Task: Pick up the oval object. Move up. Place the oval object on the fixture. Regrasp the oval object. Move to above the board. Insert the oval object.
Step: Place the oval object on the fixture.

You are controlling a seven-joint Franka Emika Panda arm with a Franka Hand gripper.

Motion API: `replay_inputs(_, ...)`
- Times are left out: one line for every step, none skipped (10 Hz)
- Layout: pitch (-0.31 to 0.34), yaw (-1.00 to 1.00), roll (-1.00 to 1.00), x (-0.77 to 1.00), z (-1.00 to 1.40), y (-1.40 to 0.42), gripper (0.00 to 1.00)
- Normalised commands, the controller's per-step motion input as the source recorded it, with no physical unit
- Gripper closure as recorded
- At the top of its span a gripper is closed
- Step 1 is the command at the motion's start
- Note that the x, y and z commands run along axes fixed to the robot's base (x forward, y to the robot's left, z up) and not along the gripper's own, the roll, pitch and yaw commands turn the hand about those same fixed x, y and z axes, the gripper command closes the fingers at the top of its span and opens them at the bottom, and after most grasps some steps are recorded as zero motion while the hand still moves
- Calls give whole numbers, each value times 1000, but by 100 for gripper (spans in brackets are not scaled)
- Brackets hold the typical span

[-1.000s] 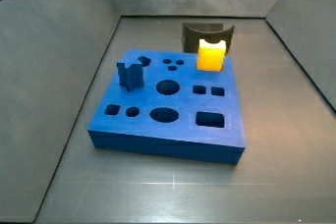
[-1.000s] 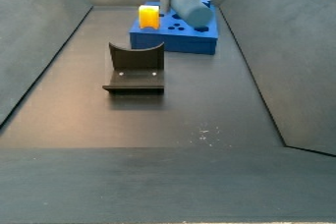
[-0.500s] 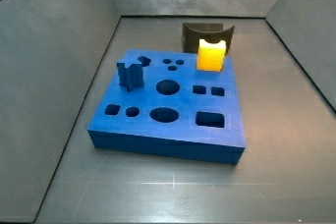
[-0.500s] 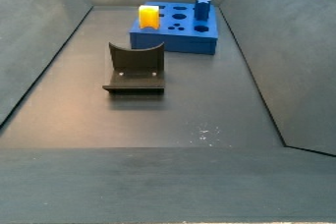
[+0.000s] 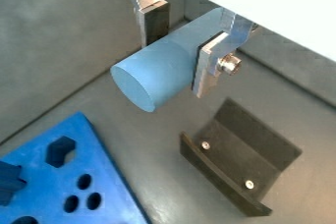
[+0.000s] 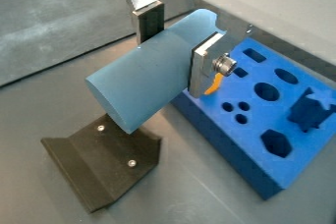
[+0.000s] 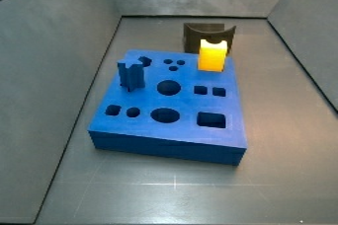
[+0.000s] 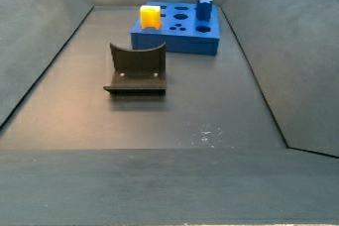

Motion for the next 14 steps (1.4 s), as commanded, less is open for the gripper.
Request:
replay_inputs(-27,-57,-1000,968,-177,294,100)
replay_inputs(-4,-58,-1000,866,-90,152,100)
replay_inputs(27,-60,-1000,737,-42,102,100)
replay_inputs(40,-65,-1000,654,-40,81,100)
replay_inputs(47,-71,-1000,600,-36,72,100)
replay_inputs(67,-86,-938,474,-25,57,100)
replay_inputs(71,-88,-829,422,-24,53,100)
replay_inputs(69,-89,-616,331,-23,51,100)
replay_inputs(66,-90,-395,241,-25,51,100)
replay_inputs(63,-87,-262,172,-18,38,100)
replay_inputs(164,-70,-1000,140,-1000,133,100)
replay_inputs(141,-81,-1000,129,-1000,140,100)
replay_inputs(171,-127,-1000,148,-1000,138,100)
replay_inputs(183,-150,-920,161,-1000,138,100)
